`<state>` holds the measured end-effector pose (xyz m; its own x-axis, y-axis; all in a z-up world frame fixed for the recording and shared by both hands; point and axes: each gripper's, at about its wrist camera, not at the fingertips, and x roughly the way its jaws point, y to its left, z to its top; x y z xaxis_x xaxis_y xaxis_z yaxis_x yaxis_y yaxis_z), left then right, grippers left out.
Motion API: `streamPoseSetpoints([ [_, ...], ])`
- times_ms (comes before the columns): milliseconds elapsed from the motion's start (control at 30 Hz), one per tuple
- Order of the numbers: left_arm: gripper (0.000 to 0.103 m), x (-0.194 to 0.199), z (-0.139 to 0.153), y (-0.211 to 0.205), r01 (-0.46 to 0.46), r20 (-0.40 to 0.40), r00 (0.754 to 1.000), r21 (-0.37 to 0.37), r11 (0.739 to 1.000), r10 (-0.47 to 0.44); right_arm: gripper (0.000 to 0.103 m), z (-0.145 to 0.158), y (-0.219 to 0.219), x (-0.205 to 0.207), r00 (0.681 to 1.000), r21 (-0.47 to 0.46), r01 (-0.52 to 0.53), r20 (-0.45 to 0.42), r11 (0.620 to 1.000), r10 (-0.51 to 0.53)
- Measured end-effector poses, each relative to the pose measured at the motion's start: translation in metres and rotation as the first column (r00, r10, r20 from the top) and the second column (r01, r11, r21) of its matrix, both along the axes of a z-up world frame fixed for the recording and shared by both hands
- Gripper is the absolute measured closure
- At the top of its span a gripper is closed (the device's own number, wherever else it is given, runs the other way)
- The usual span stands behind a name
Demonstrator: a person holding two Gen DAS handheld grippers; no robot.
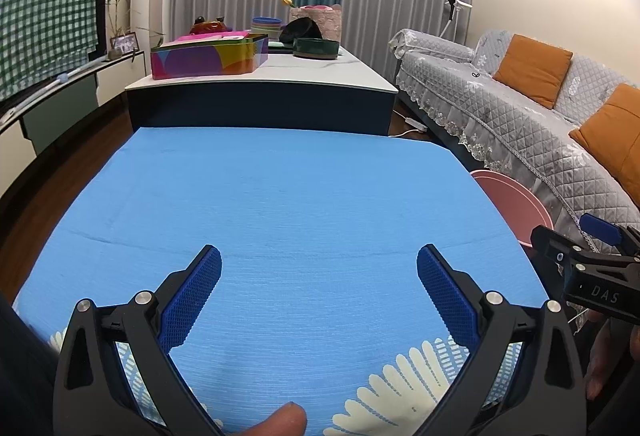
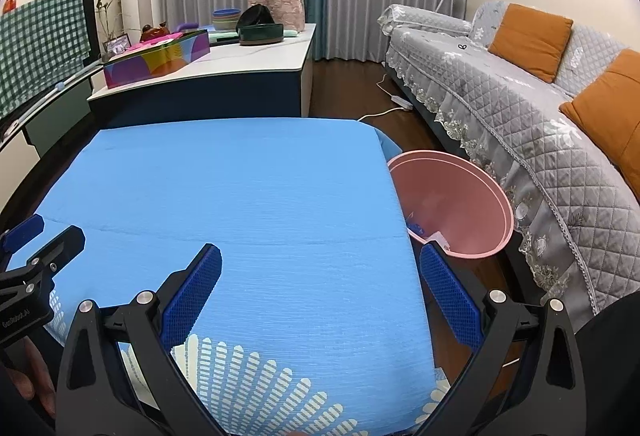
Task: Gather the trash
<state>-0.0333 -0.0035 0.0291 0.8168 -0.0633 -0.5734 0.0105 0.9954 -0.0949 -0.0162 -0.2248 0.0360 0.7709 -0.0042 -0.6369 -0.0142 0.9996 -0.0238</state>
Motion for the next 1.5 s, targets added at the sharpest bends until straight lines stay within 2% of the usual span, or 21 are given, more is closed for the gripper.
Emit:
streamPoseSetpoints([
  [1500,0.008,0.0019,-0.0028,-0.0051,0.014,-0.001,1.0,0.011,1.0,-0.014,0.005,-0.0009,0.0019,0.0005,1.0,0.015,-0.003,-0.002,1.0,0.003],
])
